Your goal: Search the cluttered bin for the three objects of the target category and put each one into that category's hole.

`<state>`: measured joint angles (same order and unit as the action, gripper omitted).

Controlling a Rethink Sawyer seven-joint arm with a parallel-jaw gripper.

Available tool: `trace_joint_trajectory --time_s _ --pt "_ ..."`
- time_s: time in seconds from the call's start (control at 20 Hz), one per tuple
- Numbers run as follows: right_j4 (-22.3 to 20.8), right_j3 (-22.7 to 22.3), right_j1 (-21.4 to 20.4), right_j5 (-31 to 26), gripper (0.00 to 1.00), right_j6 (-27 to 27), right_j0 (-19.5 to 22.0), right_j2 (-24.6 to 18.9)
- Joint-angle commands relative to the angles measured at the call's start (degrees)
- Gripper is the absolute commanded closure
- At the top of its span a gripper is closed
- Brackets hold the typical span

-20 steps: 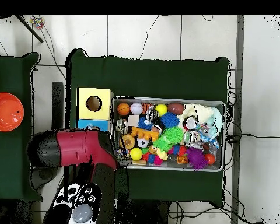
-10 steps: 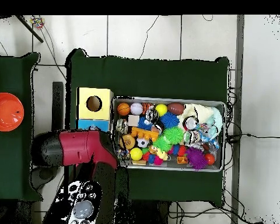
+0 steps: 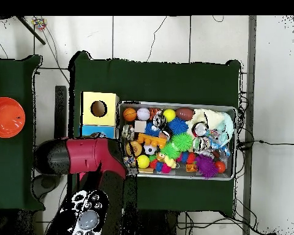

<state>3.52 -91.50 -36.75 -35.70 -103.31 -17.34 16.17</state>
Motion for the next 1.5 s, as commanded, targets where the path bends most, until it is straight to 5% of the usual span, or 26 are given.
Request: trace_joint_trajectory --time_s 0.05,0.95,1.5 --pt "-0.9 -4.2 1.7 -4.0 1.0 -8.4 1.5 -1.7" --pt "5.4 -11.0 -0.1 -6.2 1.0 -6.3 7.0 -10.5" --pt "6.2 -11.7 -0.3 -7.1 1.0 -8.6 6.0 -10.3"
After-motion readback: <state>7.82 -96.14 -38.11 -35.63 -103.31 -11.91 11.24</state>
